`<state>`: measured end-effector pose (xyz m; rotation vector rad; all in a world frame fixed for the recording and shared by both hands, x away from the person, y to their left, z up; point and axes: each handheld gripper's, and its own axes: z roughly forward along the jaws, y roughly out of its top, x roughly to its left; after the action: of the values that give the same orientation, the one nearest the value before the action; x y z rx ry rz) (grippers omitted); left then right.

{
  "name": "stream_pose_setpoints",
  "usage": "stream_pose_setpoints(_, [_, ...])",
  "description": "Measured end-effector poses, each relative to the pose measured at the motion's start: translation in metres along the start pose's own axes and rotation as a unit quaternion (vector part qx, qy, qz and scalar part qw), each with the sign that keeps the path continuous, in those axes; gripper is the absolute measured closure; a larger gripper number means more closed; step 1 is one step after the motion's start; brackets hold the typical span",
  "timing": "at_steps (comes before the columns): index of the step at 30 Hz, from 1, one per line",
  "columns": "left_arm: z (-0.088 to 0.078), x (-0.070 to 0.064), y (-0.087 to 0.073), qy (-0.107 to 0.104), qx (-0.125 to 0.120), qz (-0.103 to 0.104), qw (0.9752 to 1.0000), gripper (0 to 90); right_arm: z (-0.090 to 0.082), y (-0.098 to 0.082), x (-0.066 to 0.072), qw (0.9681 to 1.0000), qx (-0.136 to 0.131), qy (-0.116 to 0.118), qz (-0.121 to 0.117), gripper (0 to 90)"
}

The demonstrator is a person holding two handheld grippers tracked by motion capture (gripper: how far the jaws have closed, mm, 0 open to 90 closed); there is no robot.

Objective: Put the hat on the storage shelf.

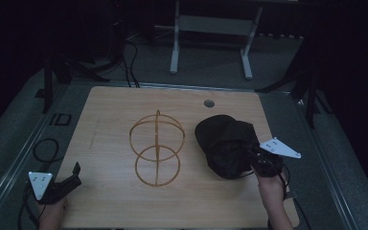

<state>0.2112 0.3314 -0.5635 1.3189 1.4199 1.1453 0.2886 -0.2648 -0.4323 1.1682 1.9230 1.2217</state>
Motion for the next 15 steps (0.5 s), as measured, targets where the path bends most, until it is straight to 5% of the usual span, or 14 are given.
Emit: stream_pose_setpoints(15, [0.000,0.000,0.000,0.000,0.001,-0.001,1.0000,1.8,-0.023,0.046,0.008,0.9987,-0.046,0.018,-0.010,86.8])
